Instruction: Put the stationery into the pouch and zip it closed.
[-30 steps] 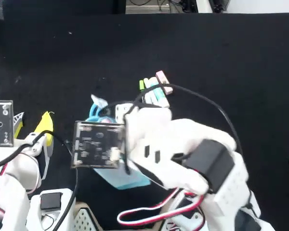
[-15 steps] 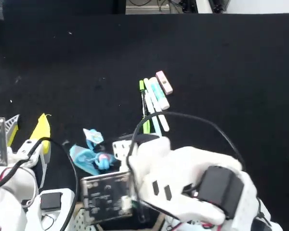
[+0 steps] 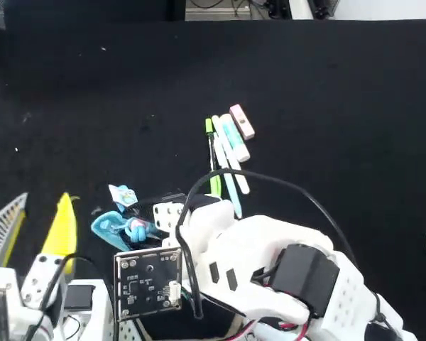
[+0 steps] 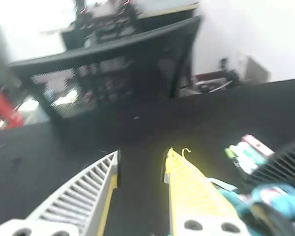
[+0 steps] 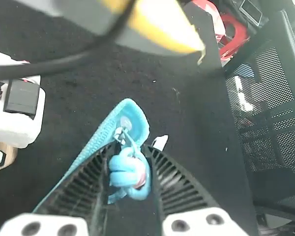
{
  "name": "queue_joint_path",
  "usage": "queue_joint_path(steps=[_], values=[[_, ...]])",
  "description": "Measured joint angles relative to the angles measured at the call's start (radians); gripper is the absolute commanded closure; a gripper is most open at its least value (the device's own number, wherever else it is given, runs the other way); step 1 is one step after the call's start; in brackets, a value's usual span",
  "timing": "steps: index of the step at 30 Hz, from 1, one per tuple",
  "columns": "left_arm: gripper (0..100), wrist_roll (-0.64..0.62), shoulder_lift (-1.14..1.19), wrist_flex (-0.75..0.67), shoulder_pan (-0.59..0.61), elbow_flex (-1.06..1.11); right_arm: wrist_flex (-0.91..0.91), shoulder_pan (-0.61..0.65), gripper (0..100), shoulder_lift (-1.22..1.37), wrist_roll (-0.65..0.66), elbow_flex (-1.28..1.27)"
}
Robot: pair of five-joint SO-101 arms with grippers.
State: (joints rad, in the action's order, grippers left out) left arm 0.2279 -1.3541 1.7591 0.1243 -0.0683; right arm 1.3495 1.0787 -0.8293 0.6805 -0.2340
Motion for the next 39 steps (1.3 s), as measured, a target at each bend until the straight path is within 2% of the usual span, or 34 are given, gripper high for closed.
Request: queue_joint_path(steps=[4,8,14,21,32,39], values=[[84,0.006,-0.005,0.000,-0.086,0.101,0.000,0.000,98.8,0.000,0.000,0.000],[84,0.008,0.035,0.000,-0.123,0.169,0.000,0.000,98.8,0.000,0.000,-0.012],[84,0.008,0.175,0.000,-0.135,0.143,-0.040,0.000,98.8,-0.006,0.000,-0.092],[84,0.068,0.186,0.002,-0.137,0.051,-0.163,0.000,98.8,-0.106,0.000,-0.218],[84,0.135,-0.124,0.002,-0.133,0.305,-0.244,0.002,98.8,-0.146,0.000,-0.322],[84,0.135,-0.164,0.002,-0.133,0.295,-0.287,-0.072,98.8,-0.155,0.000,-0.347]])
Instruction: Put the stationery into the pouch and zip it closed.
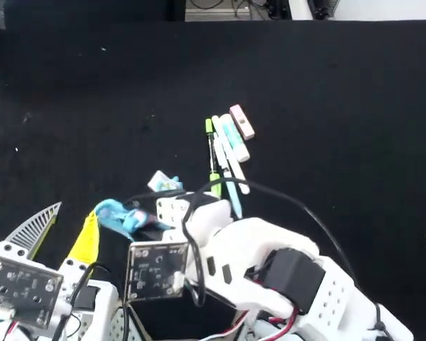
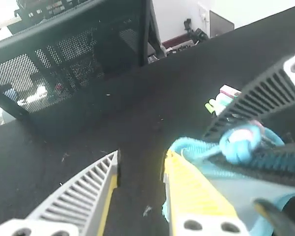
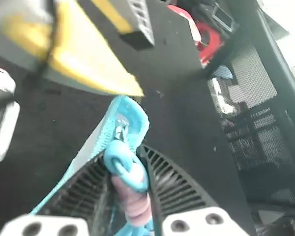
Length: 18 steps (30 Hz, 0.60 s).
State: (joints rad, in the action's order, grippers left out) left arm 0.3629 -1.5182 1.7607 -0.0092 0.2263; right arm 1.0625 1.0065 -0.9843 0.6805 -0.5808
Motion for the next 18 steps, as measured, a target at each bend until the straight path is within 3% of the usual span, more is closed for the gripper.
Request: queue_joint_path(steps=[8,18], values=[[84,0.000,0.083,0.000,0.000,0.037,-0.003,-0.012,98.8,-0.002,0.000,-0.014],[84,0.000,0.334,0.000,-0.002,-0.158,-0.005,0.003,98.8,-0.002,0.000,-0.028]])
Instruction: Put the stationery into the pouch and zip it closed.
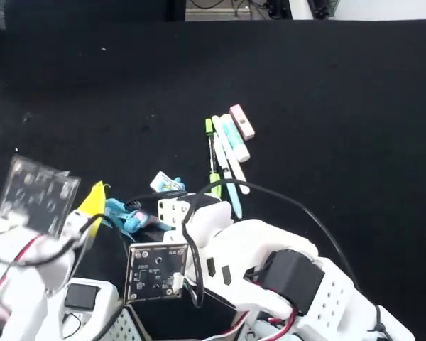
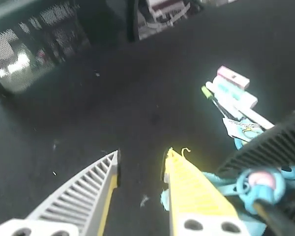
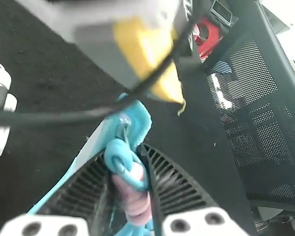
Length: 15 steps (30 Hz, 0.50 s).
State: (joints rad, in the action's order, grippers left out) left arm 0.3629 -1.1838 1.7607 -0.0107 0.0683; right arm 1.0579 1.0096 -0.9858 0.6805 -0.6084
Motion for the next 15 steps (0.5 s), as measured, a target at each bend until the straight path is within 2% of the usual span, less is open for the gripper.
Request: queue_joint_path(steps=[10,15], values=[[84,0.000,0.026,0.000,0.000,0.052,0.000,0.003,98.8,0.000,0.000,0.000],[84,0.000,-0.034,-0.002,0.002,0.075,-0.061,0.003,98.8,0.000,0.000,-0.035]])
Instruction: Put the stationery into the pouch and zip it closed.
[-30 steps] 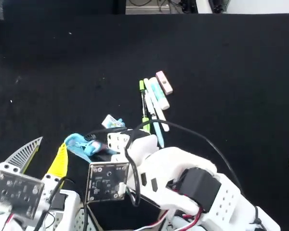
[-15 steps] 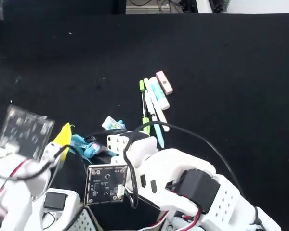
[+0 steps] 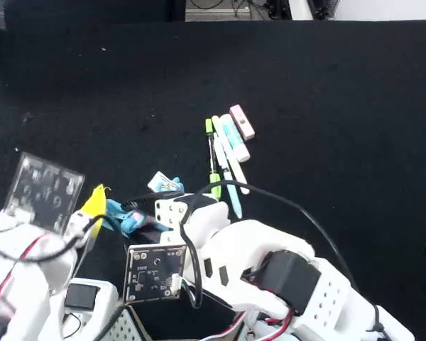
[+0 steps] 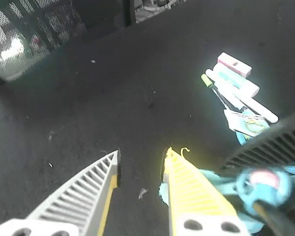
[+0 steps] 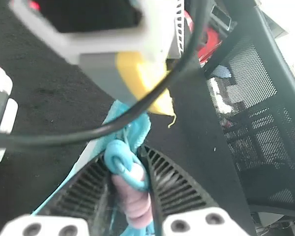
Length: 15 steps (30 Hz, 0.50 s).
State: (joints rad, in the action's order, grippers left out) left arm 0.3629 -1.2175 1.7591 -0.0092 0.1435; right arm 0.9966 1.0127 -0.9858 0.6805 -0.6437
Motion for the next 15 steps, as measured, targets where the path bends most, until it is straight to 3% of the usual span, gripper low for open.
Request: queue_joint_path(steps=[15], values=[[84,0.092,-0.078,-0.008,0.000,0.120,-0.051,0.002,98.8,-0.002,0.000,-0.046]])
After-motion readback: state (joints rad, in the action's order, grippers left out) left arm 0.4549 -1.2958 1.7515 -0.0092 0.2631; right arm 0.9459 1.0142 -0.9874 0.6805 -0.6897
